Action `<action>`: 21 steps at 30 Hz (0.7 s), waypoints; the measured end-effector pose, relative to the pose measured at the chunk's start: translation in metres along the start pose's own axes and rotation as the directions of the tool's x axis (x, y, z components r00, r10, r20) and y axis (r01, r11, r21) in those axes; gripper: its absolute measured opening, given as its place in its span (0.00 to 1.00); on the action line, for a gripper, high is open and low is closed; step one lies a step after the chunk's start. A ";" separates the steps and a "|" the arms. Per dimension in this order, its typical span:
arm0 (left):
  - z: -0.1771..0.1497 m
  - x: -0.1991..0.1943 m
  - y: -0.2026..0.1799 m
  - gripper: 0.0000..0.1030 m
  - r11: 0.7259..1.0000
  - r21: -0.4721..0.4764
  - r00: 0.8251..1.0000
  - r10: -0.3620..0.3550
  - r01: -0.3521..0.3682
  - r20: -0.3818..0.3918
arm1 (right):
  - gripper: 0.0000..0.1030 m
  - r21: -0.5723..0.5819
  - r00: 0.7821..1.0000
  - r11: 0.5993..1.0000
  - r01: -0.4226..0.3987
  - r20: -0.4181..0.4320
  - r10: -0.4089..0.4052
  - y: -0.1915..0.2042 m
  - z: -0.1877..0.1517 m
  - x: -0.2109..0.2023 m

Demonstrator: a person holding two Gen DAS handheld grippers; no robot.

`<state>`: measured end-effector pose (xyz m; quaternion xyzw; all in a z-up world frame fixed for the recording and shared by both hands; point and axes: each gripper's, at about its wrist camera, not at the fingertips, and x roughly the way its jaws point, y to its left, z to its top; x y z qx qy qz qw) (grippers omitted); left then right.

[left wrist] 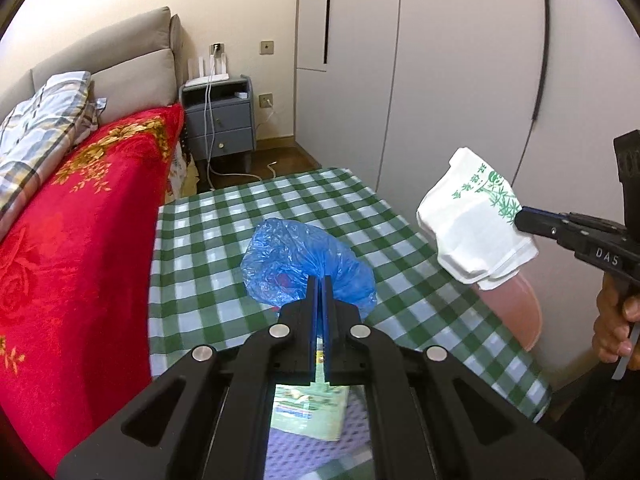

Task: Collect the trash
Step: 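Carry both bags over the pink bucket and open both tools to drop them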

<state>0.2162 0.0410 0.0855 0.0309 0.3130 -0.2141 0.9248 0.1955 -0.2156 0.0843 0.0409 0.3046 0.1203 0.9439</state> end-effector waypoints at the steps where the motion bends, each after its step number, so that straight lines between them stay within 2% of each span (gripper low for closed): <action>1: 0.001 -0.001 -0.005 0.02 1.000 -0.005 1.000 -0.007 0.007 0.005 | 0.06 -0.001 1.000 1.000 0.001 0.003 -0.001 -0.003 0.000 -0.005; 10: -0.003 0.005 -0.042 0.02 0.999 0.002 0.999 -0.035 0.035 0.010 | 0.06 -0.043 0.999 0.998 0.036 0.002 -0.036 -0.025 0.001 -0.040; 21: -0.005 0.017 -0.074 0.02 0.997 0.031 0.998 -0.064 0.064 0.019 | 0.06 -0.071 0.993 0.991 0.116 -0.005 -0.117 -0.060 -0.015 -0.054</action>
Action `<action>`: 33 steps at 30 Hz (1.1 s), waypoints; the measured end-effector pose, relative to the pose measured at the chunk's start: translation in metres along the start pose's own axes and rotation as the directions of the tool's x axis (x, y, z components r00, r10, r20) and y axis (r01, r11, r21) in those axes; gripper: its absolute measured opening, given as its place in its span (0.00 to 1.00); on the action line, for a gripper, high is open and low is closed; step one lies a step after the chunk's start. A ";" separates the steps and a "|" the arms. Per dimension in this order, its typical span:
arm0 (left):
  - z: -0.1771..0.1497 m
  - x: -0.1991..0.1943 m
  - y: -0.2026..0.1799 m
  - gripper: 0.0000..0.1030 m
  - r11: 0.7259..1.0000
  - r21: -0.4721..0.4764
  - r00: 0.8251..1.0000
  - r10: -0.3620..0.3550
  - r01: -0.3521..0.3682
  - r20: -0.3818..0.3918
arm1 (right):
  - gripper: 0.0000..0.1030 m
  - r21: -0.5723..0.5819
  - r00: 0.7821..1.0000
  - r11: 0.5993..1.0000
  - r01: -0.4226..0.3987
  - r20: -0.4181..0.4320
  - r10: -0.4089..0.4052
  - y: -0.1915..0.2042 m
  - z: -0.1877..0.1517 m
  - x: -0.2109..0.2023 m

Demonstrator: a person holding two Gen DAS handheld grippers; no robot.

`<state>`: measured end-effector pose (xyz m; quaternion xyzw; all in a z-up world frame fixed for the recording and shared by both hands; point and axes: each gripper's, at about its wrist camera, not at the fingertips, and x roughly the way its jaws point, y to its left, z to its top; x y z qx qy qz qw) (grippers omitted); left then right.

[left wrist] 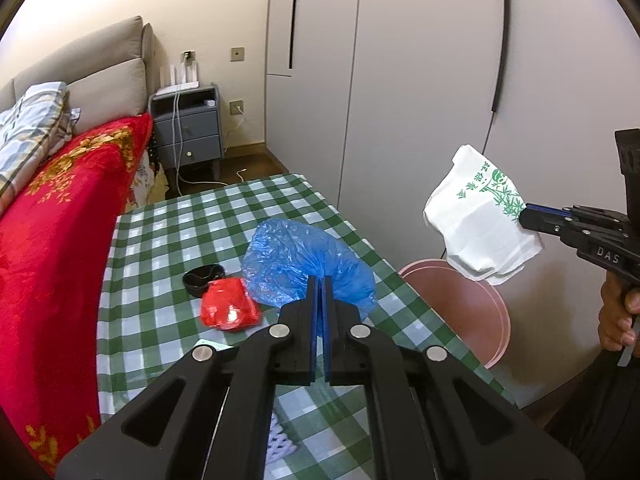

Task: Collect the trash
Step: 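Carry both bags over the pink bucket and open both tools to drop them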

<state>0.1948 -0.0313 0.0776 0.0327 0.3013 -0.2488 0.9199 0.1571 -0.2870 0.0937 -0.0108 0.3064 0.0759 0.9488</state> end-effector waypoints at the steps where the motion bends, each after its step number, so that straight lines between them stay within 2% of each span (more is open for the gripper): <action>1: 0.000 0.002 -0.003 0.02 1.000 0.006 1.000 -0.001 0.001 -0.001 | 0.06 0.004 1.000 1.000 0.006 0.000 -0.006 -0.003 -0.001 0.000; 7: -0.001 0.018 -0.022 0.02 0.999 0.044 1.000 -0.014 0.015 -0.006 | 0.06 0.037 0.999 0.999 0.038 -0.015 -0.038 -0.021 -0.012 0.007; 16: 0.005 0.043 -0.056 0.02 0.994 0.062 0.995 -0.094 0.095 -0.021 | 0.06 0.060 0.996 0.994 0.091 -0.022 -0.090 -0.042 -0.018 0.006; 33: 0.017 0.095 -0.111 0.02 0.972 0.073 0.974 -0.219 0.223 -0.052 | 0.07 0.030 0.974 0.975 0.221 -0.051 -0.219 -0.071 -0.026 0.004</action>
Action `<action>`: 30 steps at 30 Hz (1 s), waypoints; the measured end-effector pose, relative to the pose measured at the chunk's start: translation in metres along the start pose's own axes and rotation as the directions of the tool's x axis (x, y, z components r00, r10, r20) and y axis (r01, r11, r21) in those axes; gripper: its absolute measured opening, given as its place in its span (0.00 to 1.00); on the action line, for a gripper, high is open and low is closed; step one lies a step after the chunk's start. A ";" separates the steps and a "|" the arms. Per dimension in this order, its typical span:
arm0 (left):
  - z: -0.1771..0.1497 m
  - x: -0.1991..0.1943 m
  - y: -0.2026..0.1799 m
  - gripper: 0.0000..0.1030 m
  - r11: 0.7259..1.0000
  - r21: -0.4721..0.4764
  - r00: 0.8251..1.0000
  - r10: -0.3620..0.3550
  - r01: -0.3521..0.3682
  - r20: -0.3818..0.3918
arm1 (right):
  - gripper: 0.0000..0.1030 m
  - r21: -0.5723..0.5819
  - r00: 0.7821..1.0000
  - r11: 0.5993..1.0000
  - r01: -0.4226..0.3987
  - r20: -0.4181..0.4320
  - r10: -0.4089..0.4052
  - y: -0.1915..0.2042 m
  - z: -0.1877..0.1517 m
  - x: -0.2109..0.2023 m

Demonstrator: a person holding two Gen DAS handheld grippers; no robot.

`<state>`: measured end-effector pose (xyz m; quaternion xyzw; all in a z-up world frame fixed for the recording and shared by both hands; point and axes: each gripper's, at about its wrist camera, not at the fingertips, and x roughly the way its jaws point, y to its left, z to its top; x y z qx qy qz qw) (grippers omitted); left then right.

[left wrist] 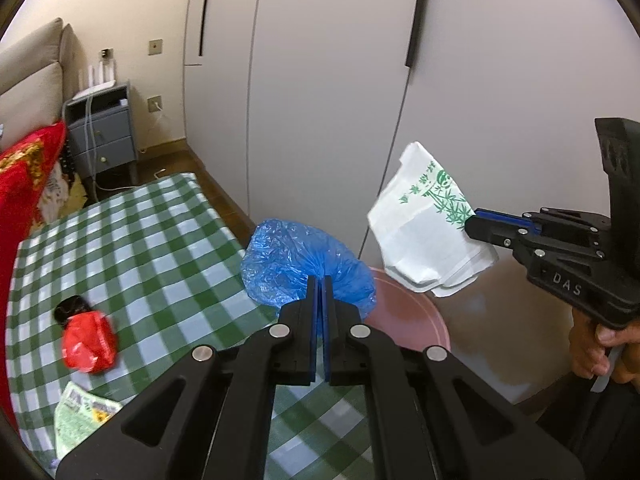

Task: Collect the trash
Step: 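Carry both bags over the pink bucket and open both tools to drop them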

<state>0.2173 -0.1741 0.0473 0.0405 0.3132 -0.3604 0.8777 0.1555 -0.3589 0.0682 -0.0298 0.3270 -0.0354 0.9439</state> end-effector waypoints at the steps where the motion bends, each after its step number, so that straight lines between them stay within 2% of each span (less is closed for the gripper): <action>1: 0.001 0.005 -0.001 0.02 1.000 -0.001 1.000 -0.008 0.008 -0.003 | 0.07 0.004 1.000 1.000 0.006 -0.003 -0.006 -0.002 0.000 0.001; 16: 0.010 0.072 -0.020 0.02 0.998 0.015 0.995 -0.061 0.062 -0.073 | 0.07 0.037 0.997 0.998 0.045 -0.066 -0.043 -0.016 -0.005 0.021; 19: 0.008 0.082 -0.021 0.02 0.997 0.015 0.994 -0.073 0.074 -0.084 | 0.10 0.035 0.996 0.998 0.047 -0.075 -0.044 -0.015 -0.006 0.024; 22: 0.008 0.088 -0.022 0.07 0.996 0.016 0.993 -0.081 0.083 -0.084 | 0.11 0.044 0.995 0.997 0.064 -0.082 -0.061 -0.018 -0.006 0.028; 24: 0.007 0.089 -0.019 0.15 0.998 0.013 0.994 -0.064 0.065 -0.086 | 0.14 0.053 0.995 0.997 0.063 -0.085 -0.058 -0.019 -0.006 0.029; 26: 0.006 0.087 -0.014 0.15 0.998 -0.003 0.995 -0.056 0.056 -0.085 | 0.27 0.050 0.995 0.996 0.069 -0.079 -0.064 -0.017 -0.006 0.029; 30: 0.005 0.072 -0.003 0.15 0.999 -0.023 0.998 -0.035 0.034 -0.058 | 0.27 0.045 0.996 0.997 0.066 -0.070 -0.063 -0.014 -0.005 0.028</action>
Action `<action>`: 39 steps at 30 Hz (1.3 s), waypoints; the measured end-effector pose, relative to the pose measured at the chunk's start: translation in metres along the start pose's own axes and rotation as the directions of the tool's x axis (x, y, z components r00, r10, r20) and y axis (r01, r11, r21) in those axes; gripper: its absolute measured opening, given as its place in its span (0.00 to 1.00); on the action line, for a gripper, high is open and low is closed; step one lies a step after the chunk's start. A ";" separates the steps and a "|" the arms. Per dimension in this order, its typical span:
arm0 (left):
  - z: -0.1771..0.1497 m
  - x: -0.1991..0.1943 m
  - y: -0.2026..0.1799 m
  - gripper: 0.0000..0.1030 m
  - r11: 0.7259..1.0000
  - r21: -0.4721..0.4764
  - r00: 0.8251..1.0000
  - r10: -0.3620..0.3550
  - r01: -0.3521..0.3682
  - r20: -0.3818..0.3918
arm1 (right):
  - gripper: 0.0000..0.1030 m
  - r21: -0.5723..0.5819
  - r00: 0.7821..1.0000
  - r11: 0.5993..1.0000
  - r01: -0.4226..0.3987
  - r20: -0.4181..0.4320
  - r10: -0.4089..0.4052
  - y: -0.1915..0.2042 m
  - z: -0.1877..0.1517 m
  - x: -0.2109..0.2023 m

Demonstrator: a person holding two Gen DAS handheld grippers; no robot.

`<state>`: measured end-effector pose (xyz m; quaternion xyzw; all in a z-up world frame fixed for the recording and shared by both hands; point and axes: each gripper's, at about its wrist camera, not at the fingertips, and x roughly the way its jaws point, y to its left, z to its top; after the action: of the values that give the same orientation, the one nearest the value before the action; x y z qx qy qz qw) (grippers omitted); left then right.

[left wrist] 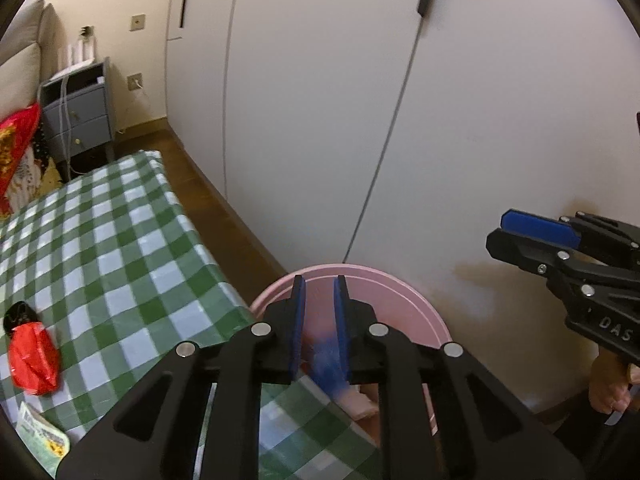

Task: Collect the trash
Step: 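Carry both bags over the pink bucket and open both tools to drop them, then grasp the red plastic bag with the right tool while the left tool grasps the black strap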

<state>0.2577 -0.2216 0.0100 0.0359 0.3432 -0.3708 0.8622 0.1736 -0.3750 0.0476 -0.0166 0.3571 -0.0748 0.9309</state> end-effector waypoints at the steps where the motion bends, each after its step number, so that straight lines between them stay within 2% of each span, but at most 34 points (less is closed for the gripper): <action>1: -0.001 -0.004 0.003 0.15 1.000 -0.007 1.000 0.005 -0.005 0.006 | 0.27 -0.004 1.000 1.000 -0.001 -0.001 0.001 0.002 0.000 0.000; 8: -0.007 -0.042 0.028 0.15 0.998 -0.042 0.997 0.057 -0.055 0.056 | 0.28 -0.026 1.000 1.000 -0.004 0.016 0.005 0.008 -0.001 -0.007; 13: -0.012 -0.070 0.052 0.15 0.991 -0.087 0.988 0.114 -0.105 0.100 | 0.28 -0.020 0.999 1.000 -0.024 0.026 0.024 0.013 0.002 -0.013; 19: -0.022 -0.094 0.079 0.15 0.978 -0.126 0.977 0.179 -0.165 0.114 | 0.28 -0.007 0.994 0.996 -0.089 0.059 0.089 0.038 0.015 -0.018; 23: -0.028 -0.109 0.097 0.15 0.968 -0.145 0.968 0.221 -0.204 0.117 | 0.28 0.000 0.983 0.986 -0.167 0.080 0.167 0.064 0.025 -0.015; 28: -0.031 -0.136 0.134 0.15 0.951 -0.157 0.950 0.286 -0.266 0.124 | 0.28 0.004 0.963 0.968 -0.252 0.100 0.250 0.100 0.038 -0.005; 34: -0.029 -0.166 0.186 0.15 0.926 -0.174 0.924 0.359 -0.335 0.130 | 0.28 -0.036 0.942 0.948 -0.315 0.108 0.317 0.149 0.047 0.013; 36: -0.031 -0.172 0.203 0.15 0.917 -0.163 0.914 0.386 -0.364 0.127 | 0.32 -0.043 0.936 0.942 -0.332 0.105 0.335 0.163 0.049 0.020; 37: -0.032 -0.174 0.209 0.15 0.913 -0.164 0.910 0.395 -0.373 0.127 | 0.37 -0.046 0.934 0.940 -0.338 0.105 0.341 0.169 0.049 0.022; 39: -0.037 -0.177 0.226 0.15 0.906 -0.187 0.905 0.406 -0.380 0.127 | 0.39 -0.054 0.930 0.935 -0.350 0.103 0.353 0.184 0.051 0.031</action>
<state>0.3001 0.0619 0.0480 0.0056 0.2855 -0.1624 0.9445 0.2538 -0.1988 0.0495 0.0273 0.3035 0.1002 0.9472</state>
